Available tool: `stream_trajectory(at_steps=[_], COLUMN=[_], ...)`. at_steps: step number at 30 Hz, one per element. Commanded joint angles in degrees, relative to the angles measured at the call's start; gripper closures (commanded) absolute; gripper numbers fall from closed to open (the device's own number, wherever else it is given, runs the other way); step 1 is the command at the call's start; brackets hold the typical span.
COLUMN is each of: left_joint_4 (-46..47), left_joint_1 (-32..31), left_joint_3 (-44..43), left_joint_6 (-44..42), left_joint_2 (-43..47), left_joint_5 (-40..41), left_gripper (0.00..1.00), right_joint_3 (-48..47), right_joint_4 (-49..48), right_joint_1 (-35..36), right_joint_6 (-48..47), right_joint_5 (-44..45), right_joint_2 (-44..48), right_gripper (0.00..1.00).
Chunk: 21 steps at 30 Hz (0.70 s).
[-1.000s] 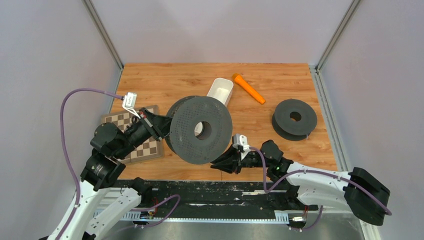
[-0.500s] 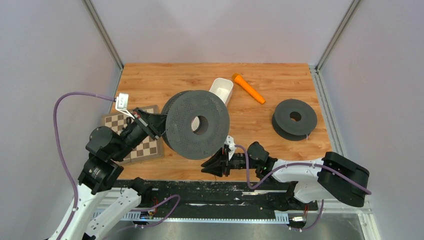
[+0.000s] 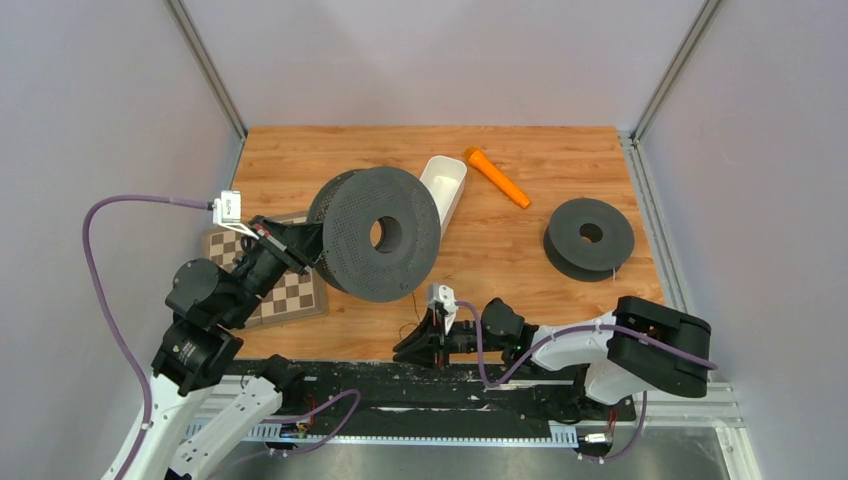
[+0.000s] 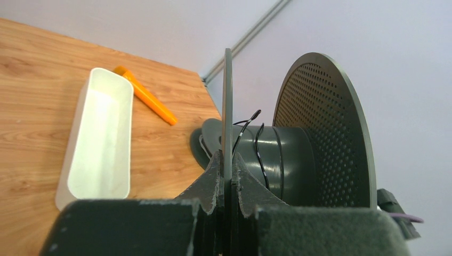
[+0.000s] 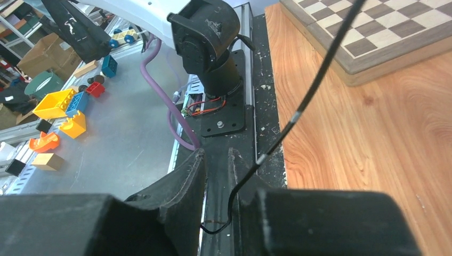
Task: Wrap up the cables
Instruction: Wrap the cable around the cable reel.
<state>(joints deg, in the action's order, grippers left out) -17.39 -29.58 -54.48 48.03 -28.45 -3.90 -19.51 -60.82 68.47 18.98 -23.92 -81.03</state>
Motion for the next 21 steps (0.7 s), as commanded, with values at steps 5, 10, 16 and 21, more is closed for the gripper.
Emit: stream_trajectory(at_steps=[5, 10, 16, 21], left_joint_4=[5.23, 5.14, 4.52, 4.25], left_joint_1=[0.23, 0.18, 0.22, 0.22], left_joint_3=[-1.33, -1.07, -0.94, -0.84], left_joint_6=[-1.39, -1.59, -1.63, -2.42], left_joint_2=[1.17, 1.33, 1.99, 2.23], left_joint_5=[6.93, 8.04, 9.08, 9.77], left_gripper=[1.0, 1.0, 1.0, 1.0], right_joint_3=[0.46, 0.18, 2.06, 2.97], right_joint_4=[-5.23, -5.3, -9.91, -11.79], right_joint_1=[1.92, 2.29, 2.81, 2.82], right_joint_6=[2.55, 2.25, 1.1, 0.61], right_joint_5=[3.43, 3.37, 5.56, 6.16], right_joint_2=[-2.26, -3.58, -4.97, -4.68], right_gripper=[0.83, 0.83, 1.0, 1.0])
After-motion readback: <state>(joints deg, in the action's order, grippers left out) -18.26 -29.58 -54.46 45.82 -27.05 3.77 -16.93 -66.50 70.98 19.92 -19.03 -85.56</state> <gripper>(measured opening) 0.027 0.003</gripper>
